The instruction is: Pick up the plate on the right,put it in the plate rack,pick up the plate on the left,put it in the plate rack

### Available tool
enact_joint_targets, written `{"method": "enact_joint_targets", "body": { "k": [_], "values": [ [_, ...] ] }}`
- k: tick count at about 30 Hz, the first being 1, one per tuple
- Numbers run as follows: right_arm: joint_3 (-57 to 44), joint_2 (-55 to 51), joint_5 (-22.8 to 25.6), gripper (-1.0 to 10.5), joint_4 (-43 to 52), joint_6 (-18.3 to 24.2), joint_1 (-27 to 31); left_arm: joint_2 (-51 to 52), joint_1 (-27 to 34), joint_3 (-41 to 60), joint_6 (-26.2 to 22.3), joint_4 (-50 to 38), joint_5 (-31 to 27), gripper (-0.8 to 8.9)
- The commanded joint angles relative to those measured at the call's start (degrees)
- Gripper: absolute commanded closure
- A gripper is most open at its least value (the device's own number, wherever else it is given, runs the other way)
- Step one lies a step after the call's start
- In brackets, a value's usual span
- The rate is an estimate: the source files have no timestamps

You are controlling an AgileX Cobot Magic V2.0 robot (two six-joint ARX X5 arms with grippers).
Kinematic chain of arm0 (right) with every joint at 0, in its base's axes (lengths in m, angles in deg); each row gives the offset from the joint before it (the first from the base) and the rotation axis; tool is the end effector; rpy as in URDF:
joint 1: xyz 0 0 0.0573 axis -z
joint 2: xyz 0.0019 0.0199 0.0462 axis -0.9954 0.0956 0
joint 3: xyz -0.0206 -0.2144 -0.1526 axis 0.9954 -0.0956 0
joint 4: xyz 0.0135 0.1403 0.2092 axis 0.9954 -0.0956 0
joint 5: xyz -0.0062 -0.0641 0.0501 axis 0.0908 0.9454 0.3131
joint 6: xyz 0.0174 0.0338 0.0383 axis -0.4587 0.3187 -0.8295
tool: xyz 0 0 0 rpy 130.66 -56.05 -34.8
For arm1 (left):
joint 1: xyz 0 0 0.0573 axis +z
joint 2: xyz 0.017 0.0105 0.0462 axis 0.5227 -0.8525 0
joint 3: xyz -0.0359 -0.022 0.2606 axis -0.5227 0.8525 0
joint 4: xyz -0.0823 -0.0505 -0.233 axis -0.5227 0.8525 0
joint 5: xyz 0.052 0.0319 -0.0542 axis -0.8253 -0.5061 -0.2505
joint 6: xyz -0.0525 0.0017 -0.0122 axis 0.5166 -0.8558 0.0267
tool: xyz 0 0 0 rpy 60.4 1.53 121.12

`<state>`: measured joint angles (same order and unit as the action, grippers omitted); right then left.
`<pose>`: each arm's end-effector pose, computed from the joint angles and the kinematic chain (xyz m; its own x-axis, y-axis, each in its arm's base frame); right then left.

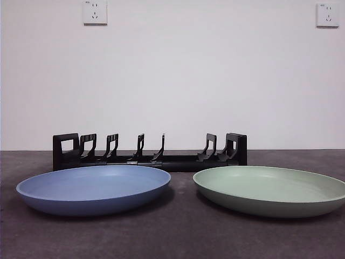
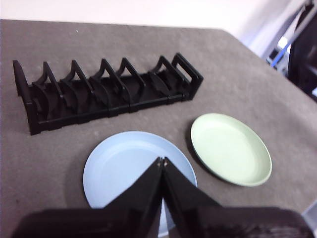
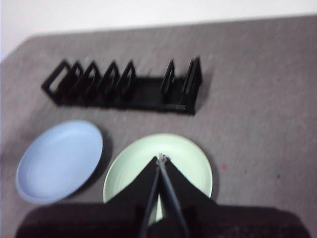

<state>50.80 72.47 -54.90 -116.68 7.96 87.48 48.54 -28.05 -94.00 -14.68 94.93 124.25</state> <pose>0.0995 0.0075 0.3582 0.8006 0.3937 -0.4518 -0.3410 0.9192 0.1969 0.0966 -0.0111 0.3280 0.7507 -0.5410 -0.3791 0.4641 0.8403 -0.2801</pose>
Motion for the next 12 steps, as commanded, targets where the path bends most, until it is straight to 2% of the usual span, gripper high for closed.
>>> {"method": "enact_joint_targets", "body": {
  "k": [1, 12],
  "values": [
    [2.75, 2.21, -0.81, 9.6, -3.89, 3.43, 0.00, -0.42, -0.90, -2.32, -3.72, 2.60, 0.42, 8.21],
    [4.68, 4.26, -2.86, 9.4, -7.58, 3.56, 0.00, -1.73, -4.81, -4.09, -5.60, 7.37, 0.74, 8.15]
  ]
}}
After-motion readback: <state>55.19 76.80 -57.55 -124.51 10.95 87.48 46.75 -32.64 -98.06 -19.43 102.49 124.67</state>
